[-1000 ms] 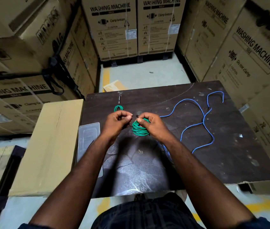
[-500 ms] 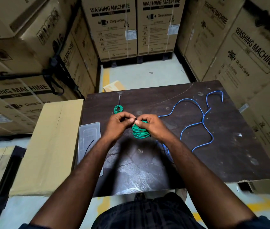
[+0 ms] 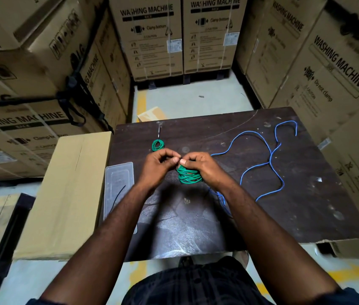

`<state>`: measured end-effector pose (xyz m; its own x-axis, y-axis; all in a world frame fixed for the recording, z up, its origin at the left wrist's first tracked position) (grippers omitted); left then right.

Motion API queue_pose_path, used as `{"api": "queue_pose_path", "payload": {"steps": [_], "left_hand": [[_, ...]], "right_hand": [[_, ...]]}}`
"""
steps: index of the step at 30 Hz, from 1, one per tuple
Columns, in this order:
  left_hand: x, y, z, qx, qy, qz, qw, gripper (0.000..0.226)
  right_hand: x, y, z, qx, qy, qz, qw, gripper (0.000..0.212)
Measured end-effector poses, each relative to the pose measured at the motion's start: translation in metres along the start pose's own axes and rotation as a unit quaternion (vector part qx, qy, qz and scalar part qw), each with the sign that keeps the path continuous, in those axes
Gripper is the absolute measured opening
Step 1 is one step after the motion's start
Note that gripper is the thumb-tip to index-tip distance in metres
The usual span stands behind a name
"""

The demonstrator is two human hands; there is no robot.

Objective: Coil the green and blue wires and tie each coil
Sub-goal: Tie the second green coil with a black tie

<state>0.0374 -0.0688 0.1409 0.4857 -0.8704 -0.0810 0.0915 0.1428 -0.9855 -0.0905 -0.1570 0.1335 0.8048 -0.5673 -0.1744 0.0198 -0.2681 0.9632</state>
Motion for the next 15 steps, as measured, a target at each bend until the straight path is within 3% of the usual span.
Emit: {"api": "queue_pose_path", "payload": {"steps": [15], "left_hand": [[0.0003,-0.0091,0.0069,0.037,0.044,-0.017,0.998,0.017]], "right_hand": [[-0.0021,0.0038,0.0002,0.011,0.062,-0.044,0.997,0.017]]}}
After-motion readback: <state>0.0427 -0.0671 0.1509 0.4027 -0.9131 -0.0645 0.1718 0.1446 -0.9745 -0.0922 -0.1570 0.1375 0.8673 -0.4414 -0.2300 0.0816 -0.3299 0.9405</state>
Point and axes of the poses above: each hand's wrist, its own x-axis towards the middle knuckle, its own z-axis out of the back of the hand, y = z × x, the point moved 1 cm from there along x, towards the middle knuckle, and after that the axes turned 3 degrees about x, right-handed, at the moved point
